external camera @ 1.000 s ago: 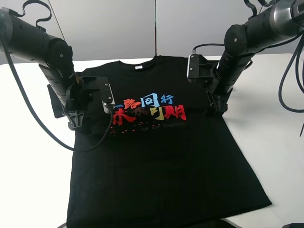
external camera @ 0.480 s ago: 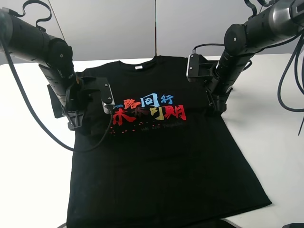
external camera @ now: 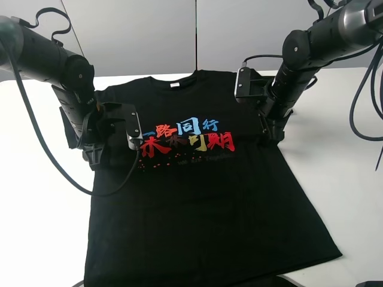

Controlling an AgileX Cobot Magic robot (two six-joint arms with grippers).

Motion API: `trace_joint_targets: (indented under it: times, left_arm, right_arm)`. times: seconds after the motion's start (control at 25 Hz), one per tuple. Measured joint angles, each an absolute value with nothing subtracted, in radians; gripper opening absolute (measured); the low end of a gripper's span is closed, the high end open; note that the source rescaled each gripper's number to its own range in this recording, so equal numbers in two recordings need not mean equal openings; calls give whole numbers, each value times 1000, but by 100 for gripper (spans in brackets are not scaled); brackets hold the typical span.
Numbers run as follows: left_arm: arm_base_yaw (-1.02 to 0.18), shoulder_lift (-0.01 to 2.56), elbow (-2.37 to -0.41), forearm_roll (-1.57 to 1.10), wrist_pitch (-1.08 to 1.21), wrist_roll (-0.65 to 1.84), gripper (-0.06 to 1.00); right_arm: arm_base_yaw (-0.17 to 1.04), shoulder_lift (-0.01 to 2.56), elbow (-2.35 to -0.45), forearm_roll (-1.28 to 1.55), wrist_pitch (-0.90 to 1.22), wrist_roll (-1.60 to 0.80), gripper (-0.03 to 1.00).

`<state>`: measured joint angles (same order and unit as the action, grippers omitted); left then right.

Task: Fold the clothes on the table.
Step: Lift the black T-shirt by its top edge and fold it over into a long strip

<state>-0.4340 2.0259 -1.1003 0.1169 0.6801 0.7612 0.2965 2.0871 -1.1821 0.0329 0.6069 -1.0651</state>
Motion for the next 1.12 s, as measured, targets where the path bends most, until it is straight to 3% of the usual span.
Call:
trace_joint_targets:
  times: [0.12, 0.36, 0.76, 0.88, 1.04, 1.12]
  left_arm:
    - [-434, 2026, -1100, 121, 669, 761, 55]
    - [-434, 2026, -1100, 124, 654, 761, 65]
    - [-434, 2047, -1107, 135, 641, 736, 64]
    - [-438, 2064, -1113, 135, 672, 728, 52]
    - [-442, 2068, -1117, 118, 706, 715, 15]
    - [-446, 2068, -1117, 126, 708, 713, 3]
  right_arm:
    - [297, 2087, -1182, 36, 605, -1065, 80]
    - [297, 2087, -1182, 36, 605, -1065, 80]
    - [297, 2088, -1182, 63, 600, -1065, 80]
    - [297, 2089, -1182, 69, 598, -1065, 80]
    - [297, 2089, -1182, 71, 597, -1065, 80]
    - [297, 2090, -1182, 71, 597, -1065, 80]
